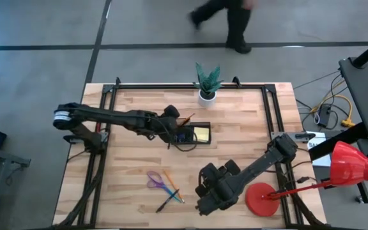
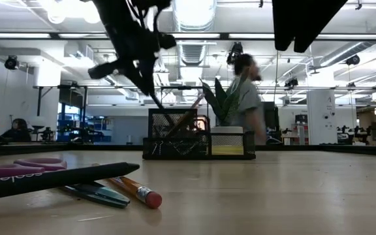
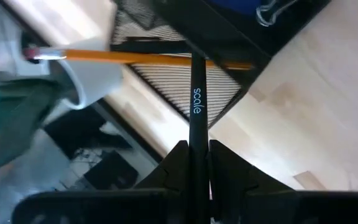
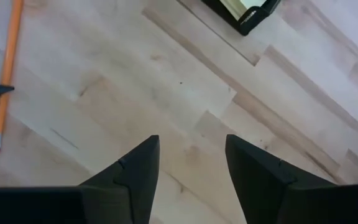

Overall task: Pick and place office supplies into organizer
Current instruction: Put the top pen into the desk organizer, then put the scissors into the desk organizer

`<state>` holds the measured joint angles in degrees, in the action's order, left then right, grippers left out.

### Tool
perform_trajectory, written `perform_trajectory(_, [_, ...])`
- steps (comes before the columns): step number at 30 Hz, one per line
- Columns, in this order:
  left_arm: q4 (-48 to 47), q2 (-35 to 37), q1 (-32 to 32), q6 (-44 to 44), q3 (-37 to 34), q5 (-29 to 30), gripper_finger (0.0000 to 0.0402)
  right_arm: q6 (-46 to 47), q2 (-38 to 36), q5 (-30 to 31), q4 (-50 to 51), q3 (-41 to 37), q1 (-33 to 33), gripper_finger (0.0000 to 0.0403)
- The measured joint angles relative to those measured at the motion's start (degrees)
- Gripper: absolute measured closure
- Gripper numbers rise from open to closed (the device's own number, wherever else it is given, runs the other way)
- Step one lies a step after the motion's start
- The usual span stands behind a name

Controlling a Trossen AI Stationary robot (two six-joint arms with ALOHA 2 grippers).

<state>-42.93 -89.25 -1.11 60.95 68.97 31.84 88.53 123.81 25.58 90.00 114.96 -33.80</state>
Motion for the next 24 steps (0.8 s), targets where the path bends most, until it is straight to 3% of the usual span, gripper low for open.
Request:
perform_trajectory(4, [0.03, -3.81, -1.25, 0.02, 0.0, 0.56, 0.0375, -0.05, 0.0, 0.07, -0.21, 0.0, 0.13, 0.0229])
perform_trajectory(7, [0.82, -5.83, -1.42, -0.61, 0.0, 4.09, 0.0367, -0.13, 0.0, 0.07, -0.24, 0.0, 0.04, 0.023])
perform_trajectory(13, [1.85, -5.39, -1.09, -5.45, -0.02, 6.3, 0.0261, -0.91, 0.0, 0.09, -0.61, 0.0, 0.07, 0.0225])
perform_trajectory(17, [0.65, -0.31, 0.8, -10.83, -0.08, 6.21, 0.0196, -6.61, 0.0, 0.13, -1.49, 0.0, 0.29, 0.0218])
perform_trajectory(19, [-1.3, 3.7, 2.49, -17.02, 0.08, 6.62, 0.0173, -12.31, 0.0, -0.08, -3.89, -0.02, 0.85, 0.0217])
perform_trajectory(21, [-4.65, 8.37, 4.8, -29.19, 0.5, 5.49, 0.0158, -18.73, 0.0, -1.56, -8.0, -0.34, 2.4, 0.0217])
perform_trajectory(22, [-7.01, 10.75, 5.91, -38.05, 0.67, 2.32, 0.0154, -21.61, 0.0, -2.99, -11.16, -0.84, 3.51, 0.0217])
perform_trajectory(24, [-10.21, 16.54, 7.44, -58.1, -0.24, -9.45, 0.0151, -27.48, 0.0, -6.68, -18.49, -2.46, 6.23, 0.022])
